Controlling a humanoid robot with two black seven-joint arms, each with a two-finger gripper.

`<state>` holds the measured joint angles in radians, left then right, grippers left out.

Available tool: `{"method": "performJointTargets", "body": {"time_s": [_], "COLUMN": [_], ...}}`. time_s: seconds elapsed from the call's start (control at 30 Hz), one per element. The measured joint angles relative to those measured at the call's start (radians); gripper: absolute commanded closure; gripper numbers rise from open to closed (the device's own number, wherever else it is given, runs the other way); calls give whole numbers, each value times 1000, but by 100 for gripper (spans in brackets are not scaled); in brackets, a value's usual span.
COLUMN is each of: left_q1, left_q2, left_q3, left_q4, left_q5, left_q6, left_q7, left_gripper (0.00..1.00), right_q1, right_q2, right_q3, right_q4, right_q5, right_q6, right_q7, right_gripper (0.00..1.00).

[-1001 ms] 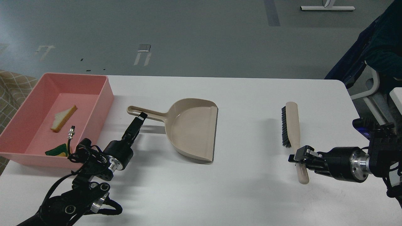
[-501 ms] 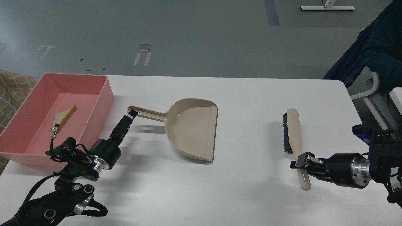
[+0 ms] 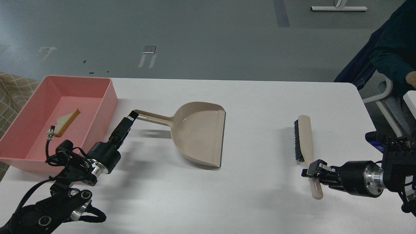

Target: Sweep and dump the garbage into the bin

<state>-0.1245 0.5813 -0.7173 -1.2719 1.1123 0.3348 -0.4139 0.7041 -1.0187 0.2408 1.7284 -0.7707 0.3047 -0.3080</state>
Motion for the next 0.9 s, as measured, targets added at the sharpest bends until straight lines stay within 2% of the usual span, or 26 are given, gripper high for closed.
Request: {"method": "performJointTargets", "body": {"time_s": [0.2,0.4,0.43,0.67,0.73,0.77,0.8,0.9], "left_q1": [-4,-6,-6,-6,-6,-6,-6,-8], "left_q2": [48,65,69,75,75,75,75,75], "left_q3": [-4,-15,-16,-17,-17,-17,-17,-17], "left_q4": [-19,-21,-21,-22,-22,-22,-22,-22], "left_q5": [-8,-12,-12,-12,-12,-13,-13,-12], "left_q6": [-4,-12,-13,-16,-16,-16,-16,-16], "left_q7": [-8,-14,-14,-19,-19,-20,-20,-20], "left_gripper": [3,3,3,3,3,3,3,3], "right_q1": [-1,-3,-3,-5,-5,-5,-5,-5], "right_q2": [-4,-5,-6,-13,-14,-14,-14,-17], "right_q3": [0,0,0,2,3,3,3,1], "right_q4": [0,0,0,1,1,1,1,1], "right_q5": [2,3,3,5,5,5,5,5], "right_q6": [0,1,1,0,-1,-1,-1,-1], "right_q7": [-3,-4,-4,-5,-5,-5,-5,-6], "right_gripper": [32,15,9,3,6,14,32,60]}}
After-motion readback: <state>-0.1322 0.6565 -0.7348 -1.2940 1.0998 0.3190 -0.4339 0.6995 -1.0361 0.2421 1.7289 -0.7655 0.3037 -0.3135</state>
